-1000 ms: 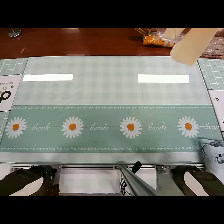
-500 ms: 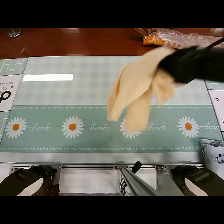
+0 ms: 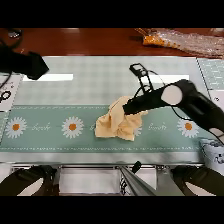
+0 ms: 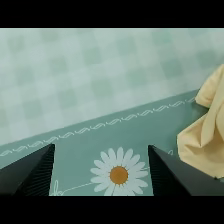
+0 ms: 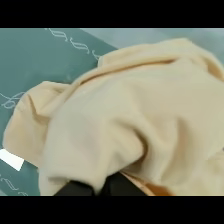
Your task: Fold the shirts.
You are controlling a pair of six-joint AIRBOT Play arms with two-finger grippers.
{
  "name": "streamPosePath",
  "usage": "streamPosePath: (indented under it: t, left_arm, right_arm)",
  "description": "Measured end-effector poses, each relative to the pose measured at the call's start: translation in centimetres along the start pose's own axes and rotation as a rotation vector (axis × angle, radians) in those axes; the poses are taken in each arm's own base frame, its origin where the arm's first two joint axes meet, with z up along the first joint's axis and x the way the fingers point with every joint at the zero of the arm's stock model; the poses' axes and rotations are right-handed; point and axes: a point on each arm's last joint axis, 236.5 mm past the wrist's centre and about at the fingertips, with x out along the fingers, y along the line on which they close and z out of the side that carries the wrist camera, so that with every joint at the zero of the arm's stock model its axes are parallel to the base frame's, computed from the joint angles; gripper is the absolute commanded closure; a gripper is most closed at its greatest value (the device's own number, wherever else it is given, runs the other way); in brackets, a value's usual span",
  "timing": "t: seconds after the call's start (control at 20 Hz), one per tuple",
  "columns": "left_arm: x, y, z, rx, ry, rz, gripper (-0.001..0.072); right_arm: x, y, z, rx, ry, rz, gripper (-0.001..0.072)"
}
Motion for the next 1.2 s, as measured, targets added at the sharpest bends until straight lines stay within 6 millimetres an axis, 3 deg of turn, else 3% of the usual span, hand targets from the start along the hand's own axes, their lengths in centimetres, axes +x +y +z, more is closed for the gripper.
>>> streamPosePath:
  t: [0.05,0.1,0.2,0.35,0.55,0.65,0.8,0.95,1.2]
  left_arm:
    - [1.4,-0.2,-1.1,-0.002,0.040,-0.007,-0.0009]
    - [2.7,-0.3,-1.8,-0.008,0.063,-0.009,-0.0009]
    - [5.2,-0.6,-3.5,-0.032,0.109,-0.013,-0.0009]
    - [8.3,-0.9,-6.1,-0.060,0.175,-0.016,-0.0009]
    - [11.7,-2.2,-10.9,-0.091,0.299,-0.058,-0.0008]
    - [13.2,-4.2,-13.3,-0.129,0.350,-0.132,-0.0009]
    - [15.0,-7.8,-16.1,-0.197,0.397,-0.273,-0.0008]
    - [16.1,-10.4,-18.3,-0.262,0.423,-0.379,-0.0007]
    - [17.6,-13.3,-21.2,-0.337,0.474,-0.494,-0.0007]
  right_arm:
    - [1.0,-0.2,-0.3,0.013,0.018,-0.001,0.0305]
    - [1.6,-0.4,-0.3,0.021,0.020,-0.002,0.0208]
    - [1.9,-0.9,-0.2,0.032,0.024,-0.008,0.0208]
    - [-0.5,-3.3,0.8,0.017,0.004,-0.079,0.0209]
    - [-7.2,-10.9,0.8,0.003,-0.026,-0.326,0.0218]
    - [-10.9,-15.0,-0.2,0.055,-0.028,-0.443,0.0218]
    - [-14.4,-19.1,-2.1,0.165,-0.024,-0.520,0.0217]
    - [-15.4,-20.4,-3.4,0.258,-0.031,-0.487,0.0217]
    - [-14.5,-20.4,-4.7,0.326,-0.020,-0.410,0.0217]
